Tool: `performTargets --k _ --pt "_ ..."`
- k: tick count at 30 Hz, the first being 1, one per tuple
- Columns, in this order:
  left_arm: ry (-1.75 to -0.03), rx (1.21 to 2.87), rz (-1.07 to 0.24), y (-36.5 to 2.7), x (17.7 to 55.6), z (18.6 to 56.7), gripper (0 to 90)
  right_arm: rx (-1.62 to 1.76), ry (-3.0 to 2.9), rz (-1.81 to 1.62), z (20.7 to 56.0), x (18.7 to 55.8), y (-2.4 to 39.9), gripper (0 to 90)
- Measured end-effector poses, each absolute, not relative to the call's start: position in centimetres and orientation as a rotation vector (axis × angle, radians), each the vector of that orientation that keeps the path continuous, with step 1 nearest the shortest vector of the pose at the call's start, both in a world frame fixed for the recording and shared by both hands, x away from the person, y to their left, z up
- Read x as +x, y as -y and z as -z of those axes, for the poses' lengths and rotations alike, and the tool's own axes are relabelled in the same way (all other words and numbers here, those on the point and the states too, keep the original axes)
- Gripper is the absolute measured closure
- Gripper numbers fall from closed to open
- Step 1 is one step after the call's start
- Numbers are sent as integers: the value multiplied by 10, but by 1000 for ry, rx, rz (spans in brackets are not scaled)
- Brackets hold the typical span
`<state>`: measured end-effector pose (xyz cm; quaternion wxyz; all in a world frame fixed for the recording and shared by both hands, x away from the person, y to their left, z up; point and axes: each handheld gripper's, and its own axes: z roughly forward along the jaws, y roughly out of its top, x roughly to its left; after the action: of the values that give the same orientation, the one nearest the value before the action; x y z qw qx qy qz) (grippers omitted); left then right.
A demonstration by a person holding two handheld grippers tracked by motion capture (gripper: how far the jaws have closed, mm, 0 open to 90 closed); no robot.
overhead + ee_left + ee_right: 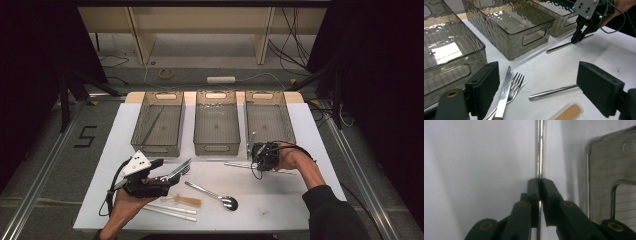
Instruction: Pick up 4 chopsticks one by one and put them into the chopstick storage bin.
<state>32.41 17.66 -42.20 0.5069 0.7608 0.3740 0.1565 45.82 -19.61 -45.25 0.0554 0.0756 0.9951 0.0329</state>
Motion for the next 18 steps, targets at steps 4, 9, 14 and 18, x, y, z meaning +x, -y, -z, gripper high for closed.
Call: performTargets --k 4,9,14,18 --pt "-902 1842 -370 -176 325 423 182 207 -3020 -100 452 457 197 861" --pt "-893 1859 -365 -175 325 424 182 208 -3014 -129 444 453 201 863" --pt "-878 1879 -357 -172 326 425 182 170 -3000 -138 431 444 200 863" --pt "-859 1901 -354 -169 326 426 182 124 -2954 -192 415 434 195 863"
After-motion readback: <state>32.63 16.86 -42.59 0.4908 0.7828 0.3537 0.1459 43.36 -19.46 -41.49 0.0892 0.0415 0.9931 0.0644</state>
